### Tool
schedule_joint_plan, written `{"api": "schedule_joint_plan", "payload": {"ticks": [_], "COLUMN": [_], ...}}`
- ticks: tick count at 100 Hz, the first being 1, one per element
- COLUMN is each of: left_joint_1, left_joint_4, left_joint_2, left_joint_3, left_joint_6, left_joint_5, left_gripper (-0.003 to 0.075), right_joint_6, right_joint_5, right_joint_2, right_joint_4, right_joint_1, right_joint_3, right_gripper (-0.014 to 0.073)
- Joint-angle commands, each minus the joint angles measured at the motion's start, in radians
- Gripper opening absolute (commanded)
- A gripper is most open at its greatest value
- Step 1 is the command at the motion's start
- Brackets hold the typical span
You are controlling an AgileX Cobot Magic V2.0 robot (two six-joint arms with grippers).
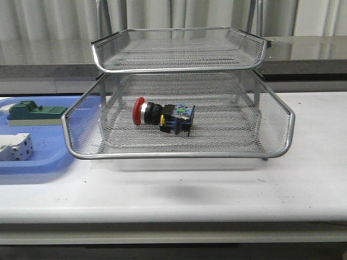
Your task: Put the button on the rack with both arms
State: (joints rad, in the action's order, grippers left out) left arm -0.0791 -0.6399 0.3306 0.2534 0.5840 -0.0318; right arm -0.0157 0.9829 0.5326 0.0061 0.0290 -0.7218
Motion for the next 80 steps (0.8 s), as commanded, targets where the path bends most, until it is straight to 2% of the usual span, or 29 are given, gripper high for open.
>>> {"api": "schedule_joint_plan", "payload": {"ticks": [1, 14, 32, 57, 80], "left_joint_1": [0.002, 0.002, 0.002, 0.002, 0.002], "left_joint_4": [-0.006, -0.006, -0.006, -0.006, -0.006], "left_joint_2": [0.006, 0.006, 0.006, 0.006, 0.006], "left_joint_3": [0.028, 0.028, 0.028, 0.028, 0.028], "left_joint_6": [-0.008, -0.008, -0.008, -0.008, -0.008], "left_joint_5": [-0.066, -0.066, -0.066, -0.066, -0.066], "left_gripper": [-0.0020, -0.0020, -0.0020, -0.0020, -0.0020], "right_joint_6": [-0.001, -0.001, -0.002, -0.004, -0.222], "right_joint_5": [-0.062, -0.108, -0.167, -0.081, -0.058], "right_joint_2": [0.003, 0.003, 0.020, 0.194, 0.372], "right_joint_4": [-0.006, 0.029, 0.192, 0.301, 0.456], "right_joint_1": [0.000, 0.000, 0.000, 0.000, 0.048], "right_joint_3": [-0.033, -0.033, -0.033, -0.033, -0.033], "right_gripper": [-0.0068, -0.0068, -0.0068, -0.0068, -0.0067]}}
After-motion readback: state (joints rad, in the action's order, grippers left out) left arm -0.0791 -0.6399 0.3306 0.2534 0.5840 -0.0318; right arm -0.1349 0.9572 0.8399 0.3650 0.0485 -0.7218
